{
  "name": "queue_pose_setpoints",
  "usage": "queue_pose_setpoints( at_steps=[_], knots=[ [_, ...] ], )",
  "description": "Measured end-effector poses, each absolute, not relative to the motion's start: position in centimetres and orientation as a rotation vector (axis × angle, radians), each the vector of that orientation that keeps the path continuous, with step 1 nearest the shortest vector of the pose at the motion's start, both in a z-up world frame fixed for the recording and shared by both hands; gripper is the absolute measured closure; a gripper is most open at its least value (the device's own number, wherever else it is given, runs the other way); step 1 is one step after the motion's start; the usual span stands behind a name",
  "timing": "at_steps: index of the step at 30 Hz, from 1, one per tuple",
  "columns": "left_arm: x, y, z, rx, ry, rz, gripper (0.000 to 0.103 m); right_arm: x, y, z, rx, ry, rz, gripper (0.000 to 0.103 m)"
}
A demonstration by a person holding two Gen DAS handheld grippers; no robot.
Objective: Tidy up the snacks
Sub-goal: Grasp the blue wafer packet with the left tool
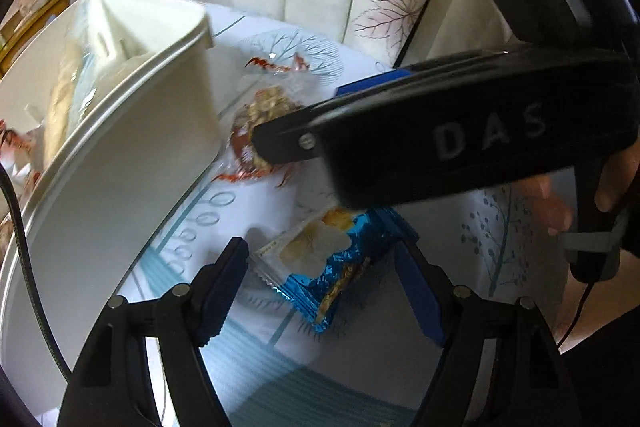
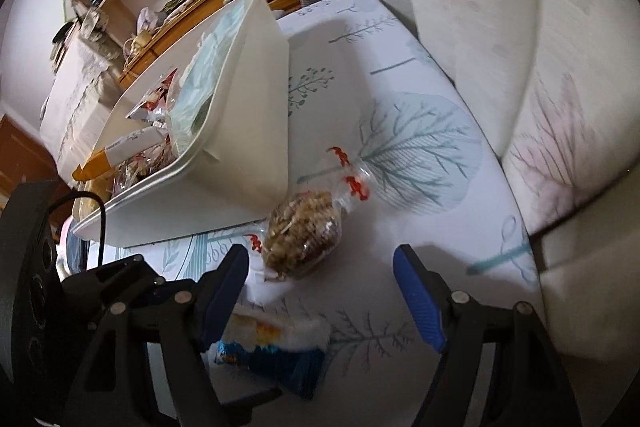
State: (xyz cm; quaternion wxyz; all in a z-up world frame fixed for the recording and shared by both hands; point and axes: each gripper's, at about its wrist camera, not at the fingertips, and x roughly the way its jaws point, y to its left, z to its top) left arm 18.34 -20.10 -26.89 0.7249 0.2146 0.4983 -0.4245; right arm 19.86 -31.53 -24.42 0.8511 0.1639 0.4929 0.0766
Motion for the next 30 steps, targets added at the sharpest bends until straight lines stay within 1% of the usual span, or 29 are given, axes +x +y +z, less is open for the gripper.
queue_pose_setpoints(
  at_steps=[4,6,8,10,12,13,16,18,21,30],
  knots=[
    [18.2,-20.8,-26.9,0.498,1.077,-0.948,0.036,20.7,-31.0,-24.5,0.265,1.053,0.199,0.037],
    [18.1,-21.0,-26.9,0.498,1.071,-0.954,0.043,21.1,-30.9,-24.5,0.244,1.056,0.239,0.039],
    [17.9,-21.2,-27.0,0.506,1.068,-0.944,0.046,21.5,-30.8,-24.5,0.228,1.060,0.264,0.042],
    [17.7,-21.4,-26.9,0.521,1.066,-0.923,0.051,21.8,-30.7,-24.6,0.216,1.064,0.294,0.046],
    [17.7,-21.7,-26.9,0.534,1.067,-0.884,0.060,22.1,-30.6,-24.7,0.213,1.066,0.315,0.050],
    [17.7,-21.9,-26.9,0.528,1.070,-0.866,0.063,22.3,-30.5,-24.7,0.208,1.068,0.326,0.052],
    [17.9,-21.3,-26.7,0.489,1.092,-0.833,0.066,22.6,-30.2,-24.7,0.181,1.071,0.339,0.052],
    [18.0,-21.6,-26.8,0.486,1.101,-0.808,0.071,22.8,-30.3,-24.7,0.171,1.079,0.350,0.053],
    [18.1,-21.3,-26.7,0.454,1.128,-0.769,0.073,23.0,-30.4,-24.6,0.162,1.095,0.369,0.053],
    [17.4,-18.9,-26.2,0.336,1.232,-0.602,0.075,22.4,-31.0,-23.9,0.123,1.150,0.401,0.053]
  ],
)
